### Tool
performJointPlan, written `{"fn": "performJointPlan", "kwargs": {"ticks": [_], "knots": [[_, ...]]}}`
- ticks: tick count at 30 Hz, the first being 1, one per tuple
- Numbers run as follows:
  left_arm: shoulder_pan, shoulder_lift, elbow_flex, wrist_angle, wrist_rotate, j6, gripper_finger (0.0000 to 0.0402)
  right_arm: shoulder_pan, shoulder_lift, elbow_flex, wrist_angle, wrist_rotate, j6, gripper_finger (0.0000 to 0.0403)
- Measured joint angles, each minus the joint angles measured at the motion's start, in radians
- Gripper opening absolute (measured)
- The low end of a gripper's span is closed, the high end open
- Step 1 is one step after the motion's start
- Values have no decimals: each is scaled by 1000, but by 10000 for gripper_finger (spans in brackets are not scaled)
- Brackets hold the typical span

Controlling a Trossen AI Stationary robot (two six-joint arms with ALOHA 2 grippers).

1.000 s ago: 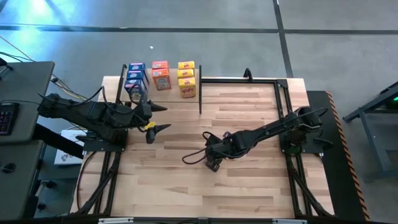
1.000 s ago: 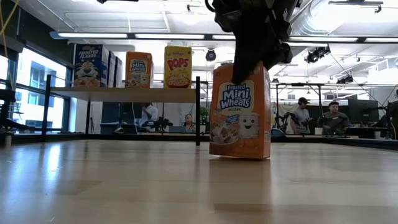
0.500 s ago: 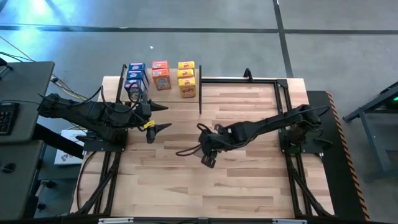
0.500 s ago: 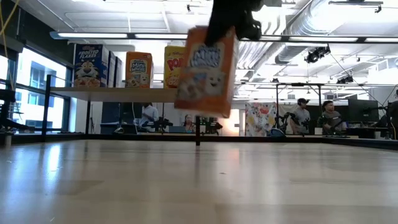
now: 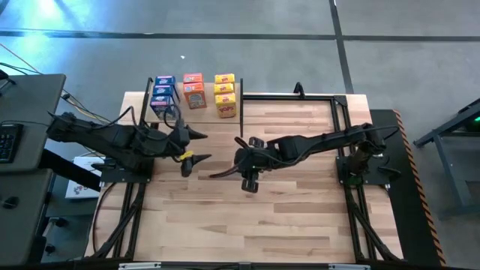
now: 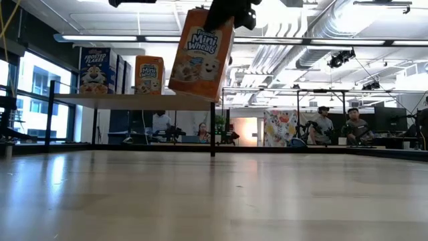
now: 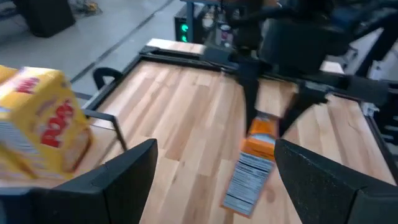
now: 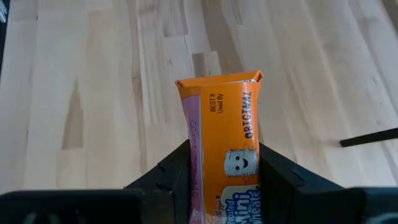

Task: Stack cereal on shelf
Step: Put the orange cereal box on the shelf aligned with the other orange cereal boxes

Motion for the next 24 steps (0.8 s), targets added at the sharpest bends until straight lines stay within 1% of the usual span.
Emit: {"fn": "performJointPlan", "kwargs": {"ticks": [3,6,8,13,18,24], "knots": [[0,21,0,1,41,-16,314,-13,0,0,-1,-16,-32,124],[1,42,3,4,86,-35,314,-26,0,0,-2,-61,-41,124],[7,59,23,-7,114,-35,314,-31,0,0,-6,-80,-40,124],[25,102,89,-62,173,-36,314,-32,10,0,-8,-85,-55,124],[49,137,149,-161,194,-28,314,-32,38,1,-16,-86,-59,124],[61,146,162,-207,194,-51,314,-32,82,0,-56,-86,-81,124]]}}
